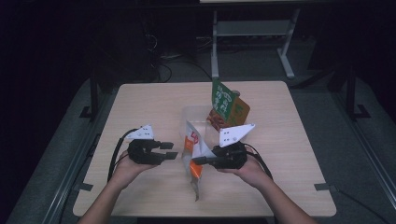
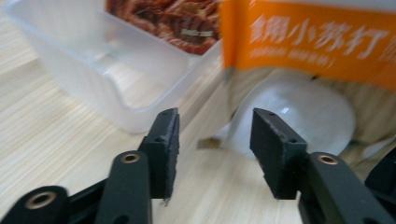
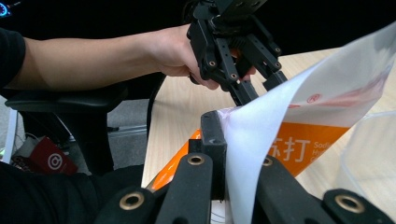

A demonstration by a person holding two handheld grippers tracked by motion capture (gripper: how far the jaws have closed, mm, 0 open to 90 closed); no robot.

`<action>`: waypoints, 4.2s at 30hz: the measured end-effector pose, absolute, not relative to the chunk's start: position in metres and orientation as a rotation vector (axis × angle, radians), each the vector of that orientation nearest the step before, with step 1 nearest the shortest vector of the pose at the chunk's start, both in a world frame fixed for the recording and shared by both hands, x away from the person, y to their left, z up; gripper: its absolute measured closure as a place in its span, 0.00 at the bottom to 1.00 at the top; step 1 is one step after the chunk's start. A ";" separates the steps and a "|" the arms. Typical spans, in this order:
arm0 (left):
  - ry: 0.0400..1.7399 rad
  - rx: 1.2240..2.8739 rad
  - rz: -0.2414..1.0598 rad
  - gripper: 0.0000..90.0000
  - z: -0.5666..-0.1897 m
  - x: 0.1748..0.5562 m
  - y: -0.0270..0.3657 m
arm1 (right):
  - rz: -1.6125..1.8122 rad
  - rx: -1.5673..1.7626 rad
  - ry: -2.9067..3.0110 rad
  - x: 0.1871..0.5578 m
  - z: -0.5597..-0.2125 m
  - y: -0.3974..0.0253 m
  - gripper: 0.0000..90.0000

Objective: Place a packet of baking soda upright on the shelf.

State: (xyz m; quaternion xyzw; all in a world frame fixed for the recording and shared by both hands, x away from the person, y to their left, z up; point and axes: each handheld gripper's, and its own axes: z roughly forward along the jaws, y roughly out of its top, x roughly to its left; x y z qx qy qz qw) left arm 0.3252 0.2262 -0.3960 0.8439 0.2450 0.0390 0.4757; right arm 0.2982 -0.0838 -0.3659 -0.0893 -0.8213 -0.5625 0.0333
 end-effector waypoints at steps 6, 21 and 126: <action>0.659 2.073 0.107 0.48 -0.404 0.322 0.241 | -1.748 -0.259 -2.588 0.299 -0.352 -0.090 1.00; 0.663 2.172 0.101 0.29 -0.426 0.324 0.240 | -1.714 -0.274 -2.772 0.328 -0.318 -0.093 1.00; 0.637 2.197 0.116 0.68 -0.426 0.323 0.226 | -1.564 -0.767 -2.948 0.367 -0.360 -0.073 0.51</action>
